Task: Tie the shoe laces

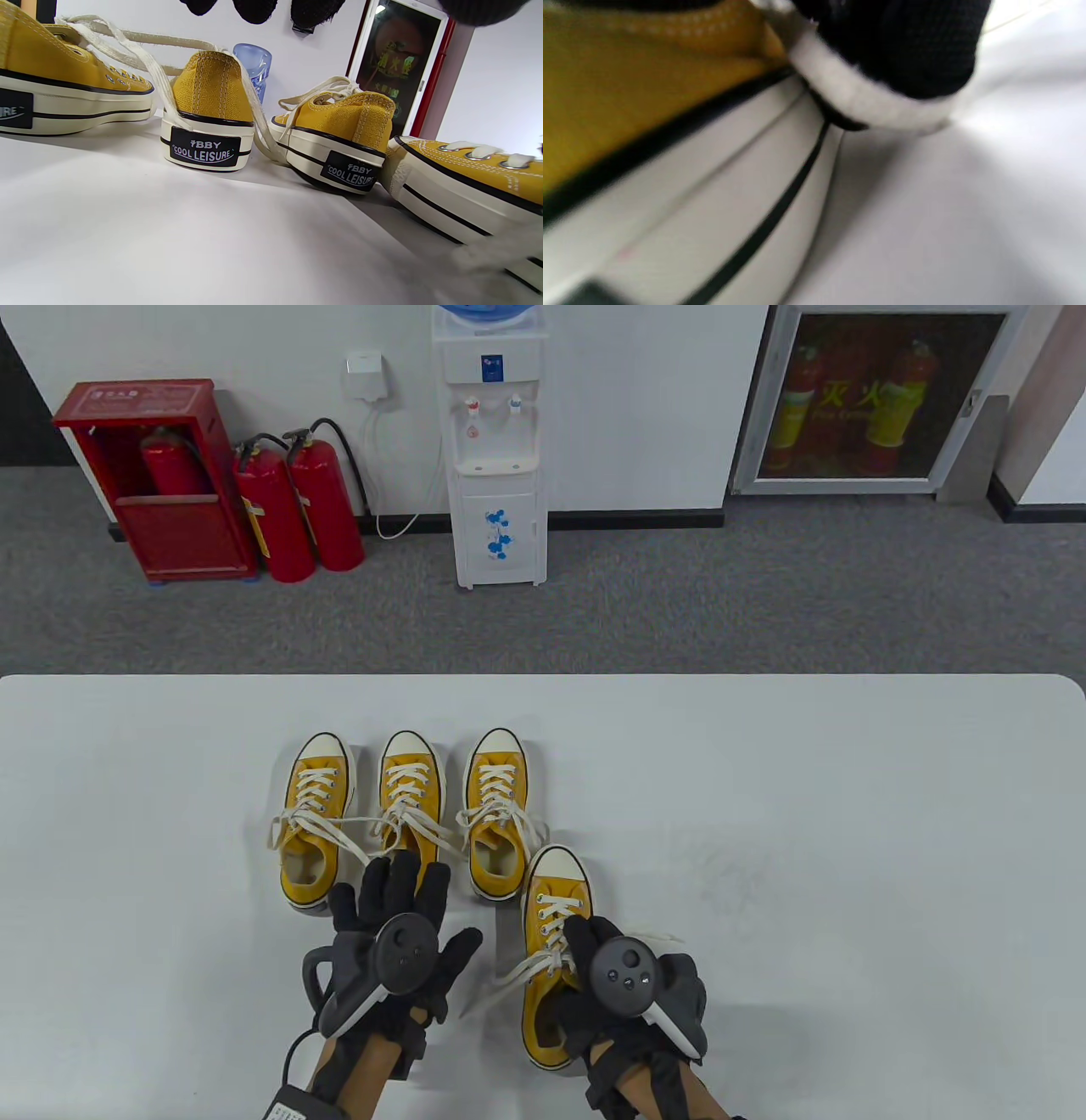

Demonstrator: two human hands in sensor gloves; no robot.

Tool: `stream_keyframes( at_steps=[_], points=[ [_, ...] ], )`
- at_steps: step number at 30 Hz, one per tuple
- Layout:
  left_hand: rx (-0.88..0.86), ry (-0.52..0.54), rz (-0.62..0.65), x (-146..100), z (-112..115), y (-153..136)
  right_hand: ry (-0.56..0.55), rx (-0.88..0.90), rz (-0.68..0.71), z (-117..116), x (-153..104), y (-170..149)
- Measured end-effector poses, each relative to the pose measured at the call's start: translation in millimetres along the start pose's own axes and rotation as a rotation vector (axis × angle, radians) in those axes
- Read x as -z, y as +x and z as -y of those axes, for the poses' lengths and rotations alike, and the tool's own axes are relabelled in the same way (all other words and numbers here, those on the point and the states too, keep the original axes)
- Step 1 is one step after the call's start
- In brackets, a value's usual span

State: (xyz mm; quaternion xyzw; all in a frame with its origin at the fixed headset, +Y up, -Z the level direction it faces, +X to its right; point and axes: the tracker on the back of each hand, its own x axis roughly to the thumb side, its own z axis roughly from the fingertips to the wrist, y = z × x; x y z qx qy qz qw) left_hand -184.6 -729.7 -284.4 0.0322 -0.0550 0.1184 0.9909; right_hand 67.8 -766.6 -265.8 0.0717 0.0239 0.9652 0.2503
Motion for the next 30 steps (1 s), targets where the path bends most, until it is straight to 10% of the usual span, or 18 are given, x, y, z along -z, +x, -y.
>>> stream_keyframes(
  at_steps=[20, 30],
  points=[
    [-0.019, 0.01, -0.008, -1.7, -3.9, -5.2, -0.177, -0.002, -0.021, 45.3, 0.6, -1.0],
    [-0.046, 0.037, -0.018, -5.1, -9.2, -12.3, -0.24, 0.044, -0.117, 95.9, 46.1, -4.4]
  ],
)
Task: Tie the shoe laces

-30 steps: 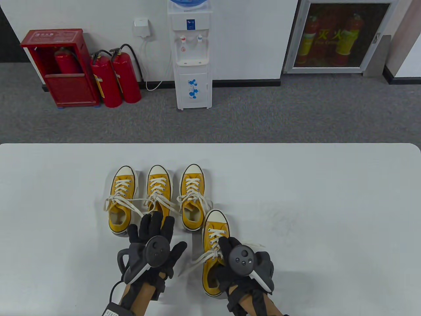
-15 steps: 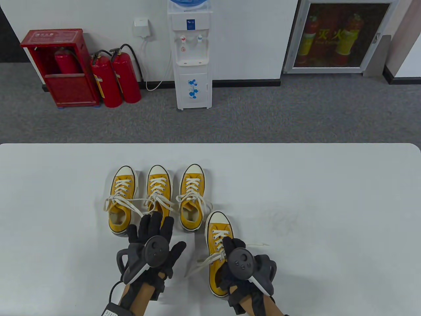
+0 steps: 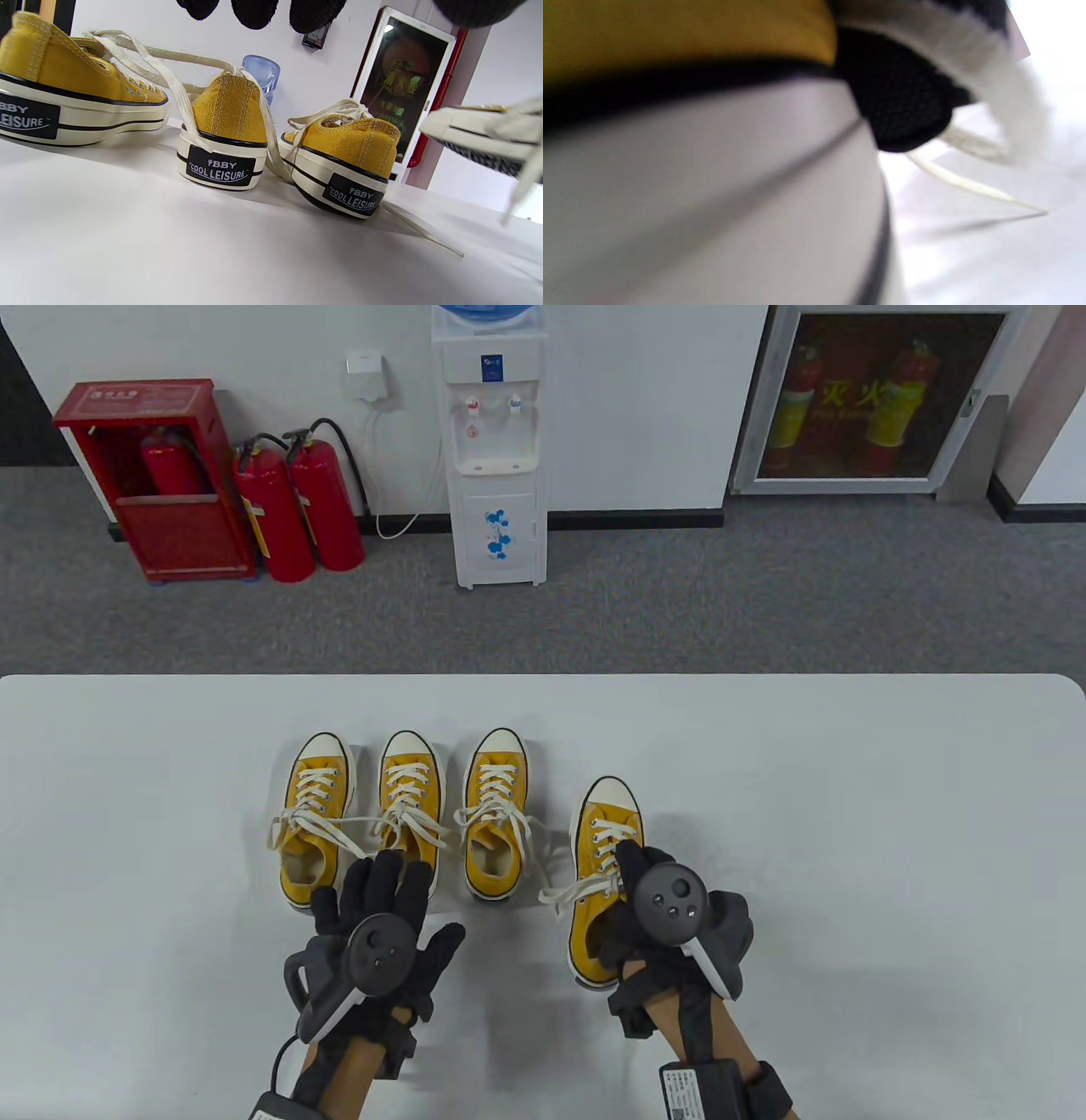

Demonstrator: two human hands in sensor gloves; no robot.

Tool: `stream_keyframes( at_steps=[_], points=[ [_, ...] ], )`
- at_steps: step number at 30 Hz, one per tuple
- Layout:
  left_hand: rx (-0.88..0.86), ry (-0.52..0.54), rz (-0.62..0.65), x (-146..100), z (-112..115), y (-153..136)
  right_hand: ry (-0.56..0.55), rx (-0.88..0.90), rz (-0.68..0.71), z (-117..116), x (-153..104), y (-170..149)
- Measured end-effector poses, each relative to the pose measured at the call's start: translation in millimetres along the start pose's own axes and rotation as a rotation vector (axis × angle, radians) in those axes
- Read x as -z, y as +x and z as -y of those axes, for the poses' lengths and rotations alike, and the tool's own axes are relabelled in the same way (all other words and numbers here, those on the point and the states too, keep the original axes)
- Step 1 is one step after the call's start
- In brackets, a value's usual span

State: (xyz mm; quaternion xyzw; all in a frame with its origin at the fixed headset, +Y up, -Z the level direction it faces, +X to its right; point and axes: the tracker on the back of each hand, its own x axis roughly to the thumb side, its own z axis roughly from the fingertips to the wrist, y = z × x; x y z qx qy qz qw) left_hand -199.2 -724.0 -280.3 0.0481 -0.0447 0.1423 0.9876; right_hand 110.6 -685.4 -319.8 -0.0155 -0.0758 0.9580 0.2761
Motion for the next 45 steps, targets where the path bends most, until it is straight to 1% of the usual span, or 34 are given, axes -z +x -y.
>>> stream_keyframes(
  at_steps=[2, 6, 9, 16, 20, 22, 24, 26, 28, 32, 35, 39, 42, 45],
  points=[
    [0.011, -0.003, 0.009, -0.2, 1.6, 2.6, -0.009, 0.03, 0.0, 2.9, 10.1, -1.4],
    [0.036, -0.017, 0.019, -0.1, 5.8, 5.7, -0.05, 0.027, -0.012, 4.4, 30.6, -5.3],
    [0.037, -0.018, 0.019, -0.1, 7.5, 6.2, -0.068, 0.027, -0.015, -3.0, 47.6, -12.8],
    [0.054, -0.029, 0.036, -0.6, 11.6, 11.7, -0.06, 0.002, -0.054, -35.9, 86.7, -34.4],
    [0.068, -0.032, 0.048, -1.0, 13.3, 15.0, -0.038, -0.003, -0.066, -55.6, 97.3, -41.5],
    [0.071, -0.032, 0.052, -1.3, 13.3, 16.2, -0.03, -0.017, -0.059, -61.9, 97.7, -42.3],
    [0.071, -0.028, 0.057, -1.8, 12.9, 17.4, 0.002, -0.048, -0.047, -68.3, 96.7, -43.2],
    [0.073, -0.025, 0.061, -2.0, 12.6, 18.2, -0.03, -0.077, -0.036, -68.8, 94.6, -43.1],
    [0.078, -0.025, 0.064, -2.1, 12.9, 18.9, 0.027, -0.081, -0.052, -69.8, 93.4, -44.6],
    [0.083, -0.031, 0.062, -2.3, 13.3, 19.1, 0.044, -0.081, -0.046, -60.1, 87.8, -45.1],
    [0.082, -0.042, 0.048, -1.5, 14.8, 16.3, 0.103, -0.099, -0.03, -49.8, 79.3, -42.7],
    [0.079, -0.061, 0.031, -0.4, 17.2, 12.1, 0.084, -0.133, 0.03, -32.9, 58.9, -37.1],
    [0.082, -0.064, 0.027, -0.6, 17.2, 12.0, 0.106, -0.158, 0.072, -26.5, 43.0, -32.4],
    [0.086, -0.065, 0.026, -0.9, 17.0, 12.6, 0.106, -0.192, 0.144, -21.8, 23.7, -25.4]
  ],
)
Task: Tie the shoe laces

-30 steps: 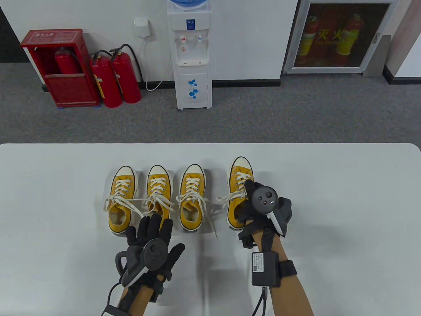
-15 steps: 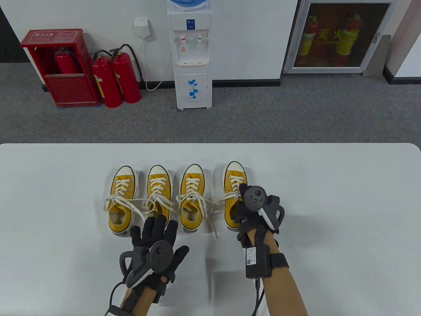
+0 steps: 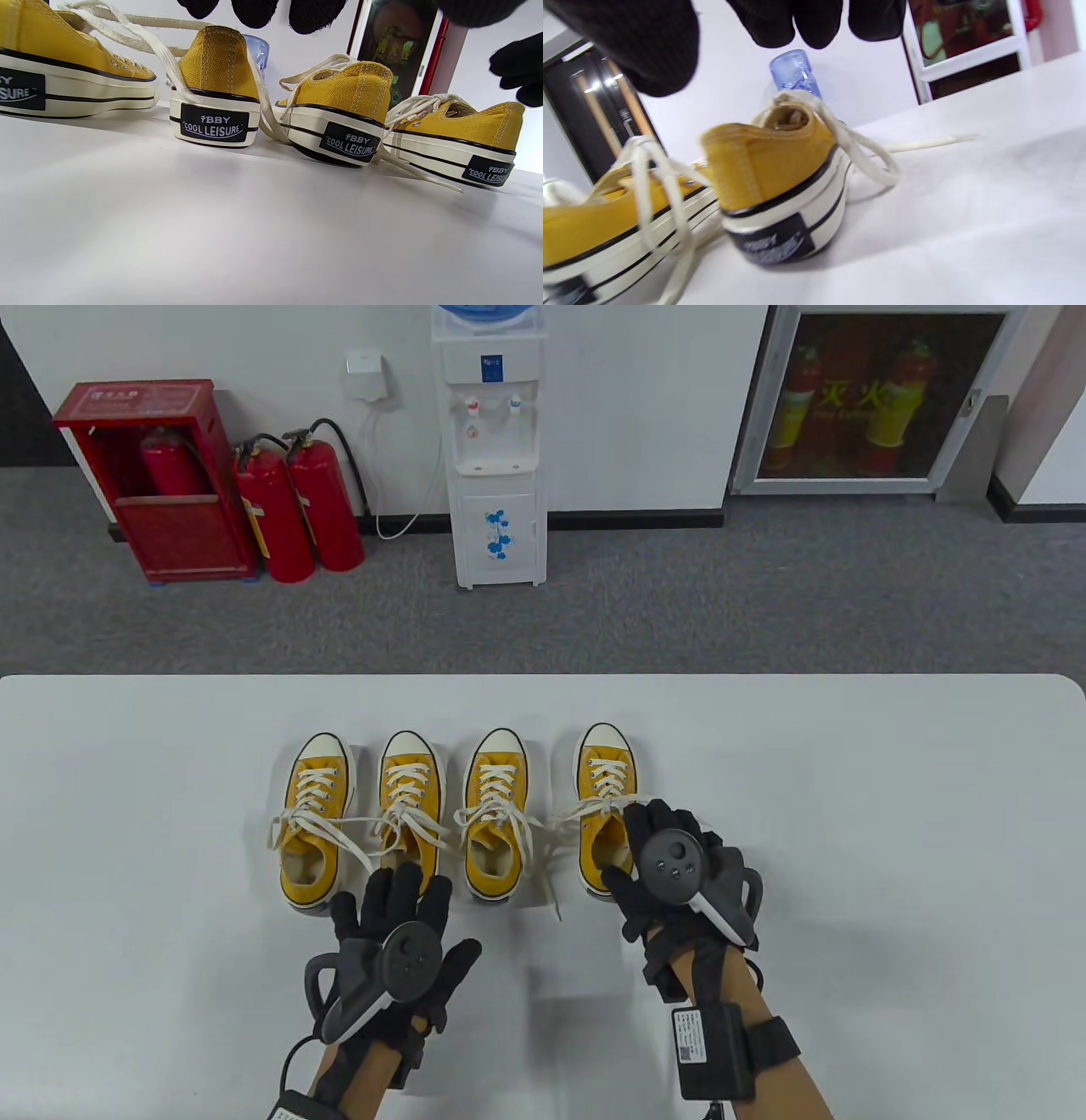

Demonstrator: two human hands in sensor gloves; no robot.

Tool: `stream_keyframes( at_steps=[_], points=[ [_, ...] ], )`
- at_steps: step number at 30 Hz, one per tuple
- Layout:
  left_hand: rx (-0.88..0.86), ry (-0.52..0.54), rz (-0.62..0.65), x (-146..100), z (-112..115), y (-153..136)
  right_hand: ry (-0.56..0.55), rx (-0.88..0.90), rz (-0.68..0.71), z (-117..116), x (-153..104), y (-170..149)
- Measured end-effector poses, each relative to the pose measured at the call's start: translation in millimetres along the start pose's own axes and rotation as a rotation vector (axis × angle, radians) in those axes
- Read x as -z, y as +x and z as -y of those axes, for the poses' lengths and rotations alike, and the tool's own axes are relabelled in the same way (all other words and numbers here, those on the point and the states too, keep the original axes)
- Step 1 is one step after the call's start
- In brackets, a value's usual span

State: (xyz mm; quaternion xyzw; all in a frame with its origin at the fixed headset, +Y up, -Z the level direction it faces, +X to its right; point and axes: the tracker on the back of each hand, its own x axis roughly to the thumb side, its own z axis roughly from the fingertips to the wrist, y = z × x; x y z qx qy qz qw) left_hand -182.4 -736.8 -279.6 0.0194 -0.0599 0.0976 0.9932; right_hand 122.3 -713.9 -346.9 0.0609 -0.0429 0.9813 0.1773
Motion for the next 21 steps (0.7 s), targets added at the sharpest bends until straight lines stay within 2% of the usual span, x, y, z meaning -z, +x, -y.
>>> stream_keyframes(
  at_steps=[9, 21],
  points=[
    [0.0, 0.016, 0.019, -0.9, -0.1, 3.7, -0.057, -0.02, 0.185, -9.5, -50.8, 24.5],
    [0.032, 0.014, 0.077, -2.9, 7.6, 17.3, -0.106, -0.011, 0.233, -21.1, -71.4, 24.5]
  ],
)
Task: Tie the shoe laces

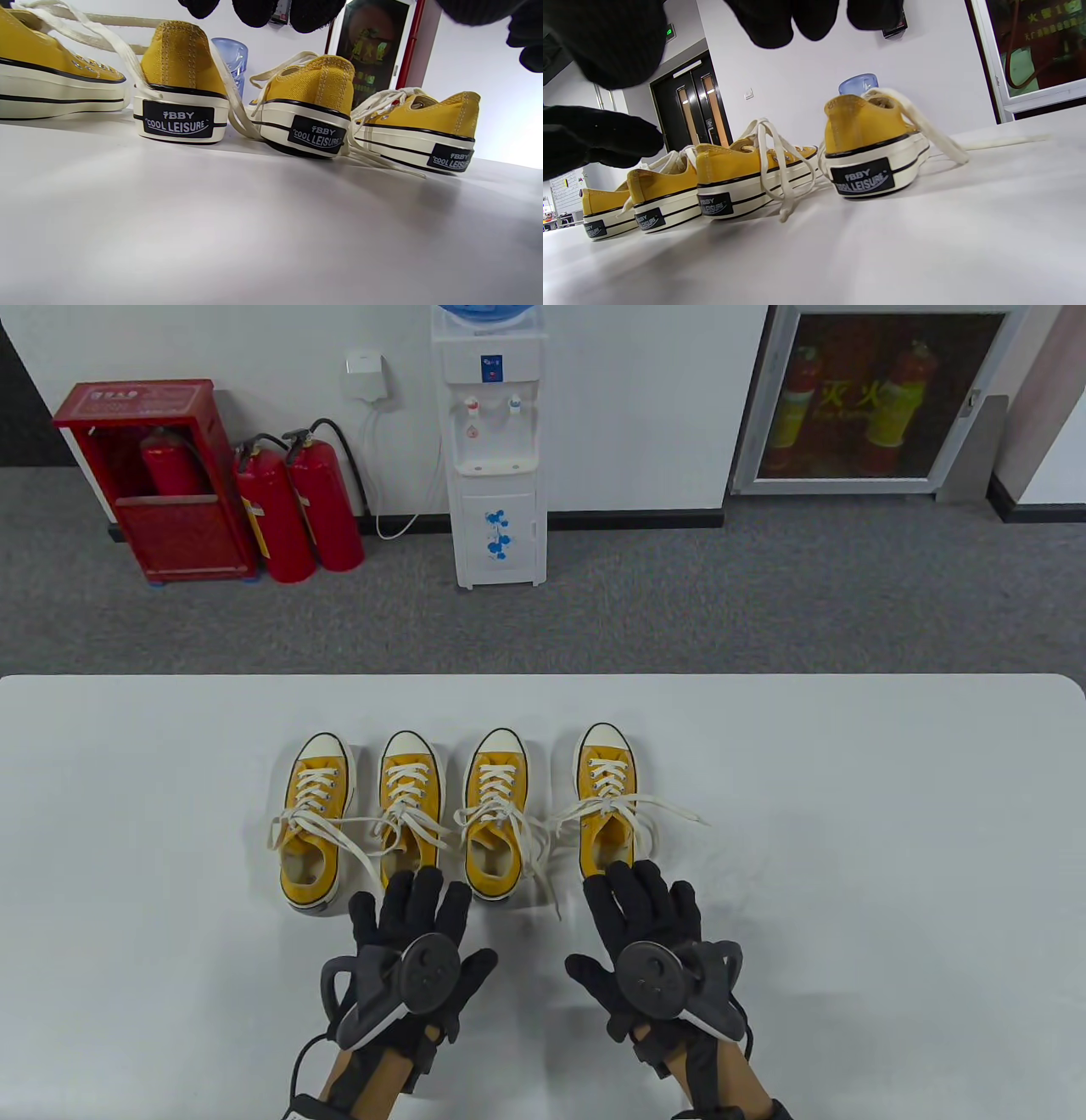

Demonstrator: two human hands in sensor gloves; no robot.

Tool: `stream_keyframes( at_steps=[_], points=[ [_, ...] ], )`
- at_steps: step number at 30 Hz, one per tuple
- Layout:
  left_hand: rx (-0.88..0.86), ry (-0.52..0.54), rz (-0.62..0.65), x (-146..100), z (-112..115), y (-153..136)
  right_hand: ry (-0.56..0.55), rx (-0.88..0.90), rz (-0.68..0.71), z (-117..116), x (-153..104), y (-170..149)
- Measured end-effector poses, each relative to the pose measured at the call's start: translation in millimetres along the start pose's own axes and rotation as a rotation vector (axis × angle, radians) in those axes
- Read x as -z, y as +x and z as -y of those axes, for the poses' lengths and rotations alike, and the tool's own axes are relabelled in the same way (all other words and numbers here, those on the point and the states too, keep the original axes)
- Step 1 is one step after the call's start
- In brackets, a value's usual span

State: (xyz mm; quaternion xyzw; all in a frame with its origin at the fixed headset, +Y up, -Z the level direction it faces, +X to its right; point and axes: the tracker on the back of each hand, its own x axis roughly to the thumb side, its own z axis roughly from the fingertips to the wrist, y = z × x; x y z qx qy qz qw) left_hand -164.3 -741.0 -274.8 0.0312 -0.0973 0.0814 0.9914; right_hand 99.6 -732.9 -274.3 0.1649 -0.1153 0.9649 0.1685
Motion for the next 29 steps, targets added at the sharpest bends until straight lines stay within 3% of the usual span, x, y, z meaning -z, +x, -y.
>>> stream_keyframes(
  at_steps=[12, 23, 29],
  points=[
    [-0.017, -0.004, 0.016, 1.5, 4.6, 1.9, 0.046, 0.024, -0.045, -2.8, -8.8, -14.7],
    [-0.031, -0.031, 0.007, 3.0, 7.5, 0.3, 0.12, -0.015, 0.009, -15.1, -7.7, -4.6],
    [-0.028, -0.029, 0.002, 3.1, 7.1, -1.0, 0.106, -0.009, -0.001, -12.1, -7.8, -5.3]
  ],
)
